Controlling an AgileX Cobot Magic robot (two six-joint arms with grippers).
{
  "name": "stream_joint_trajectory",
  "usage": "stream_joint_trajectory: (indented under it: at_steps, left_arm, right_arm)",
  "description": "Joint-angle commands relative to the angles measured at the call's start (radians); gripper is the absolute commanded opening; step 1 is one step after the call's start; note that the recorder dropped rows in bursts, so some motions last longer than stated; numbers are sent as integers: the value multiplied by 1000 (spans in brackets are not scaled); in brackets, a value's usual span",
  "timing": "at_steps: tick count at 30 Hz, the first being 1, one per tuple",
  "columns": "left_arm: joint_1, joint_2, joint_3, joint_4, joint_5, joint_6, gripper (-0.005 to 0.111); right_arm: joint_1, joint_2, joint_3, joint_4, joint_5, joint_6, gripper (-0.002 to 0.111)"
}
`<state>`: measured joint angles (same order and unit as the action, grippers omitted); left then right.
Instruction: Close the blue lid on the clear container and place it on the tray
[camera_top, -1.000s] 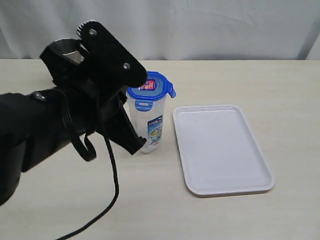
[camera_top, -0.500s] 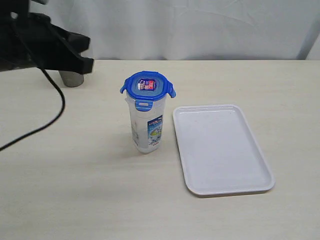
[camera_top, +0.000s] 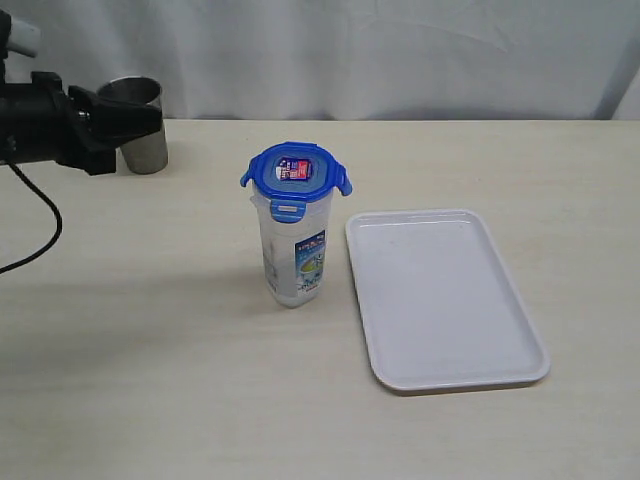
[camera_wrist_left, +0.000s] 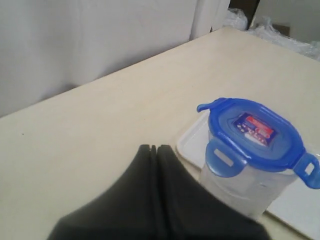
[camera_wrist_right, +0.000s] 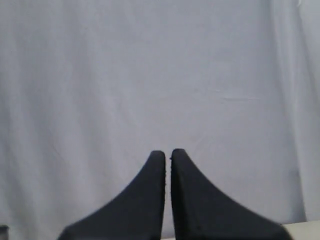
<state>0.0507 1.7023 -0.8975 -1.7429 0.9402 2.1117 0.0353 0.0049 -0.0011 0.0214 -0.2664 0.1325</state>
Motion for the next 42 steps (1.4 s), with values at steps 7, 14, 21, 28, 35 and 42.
stream_joint_trajectory:
  at_steps: [7, 14, 21, 28, 35, 42]
  left_arm:
    - [-29, 215, -134, 42, 184, 32, 0]
    - [-164, 231, -219, 30, -62, 32, 0]
    - [-167, 334, -296, 67, 19, 32, 0]
    - [-167, 349, -304, 82, 26, 32, 0]
    - [-167, 349, -302, 135, 87, 31, 0]
    - [-167, 349, -291, 140, 98, 31, 0]
  right_arm:
    - [3, 466, -79, -698, -217, 721, 5]
    - [3, 1163, -291, -1079, -583, 901, 5]
    - [51, 1548, -424, -1144, -790, 824, 5]
    - [227, 1602, -501, -1131, -620, 807, 5]
    - [305, 1602, -534, -1098, -469, 803, 5]
    - [305, 1602, -534, -1088, -464, 803, 5]
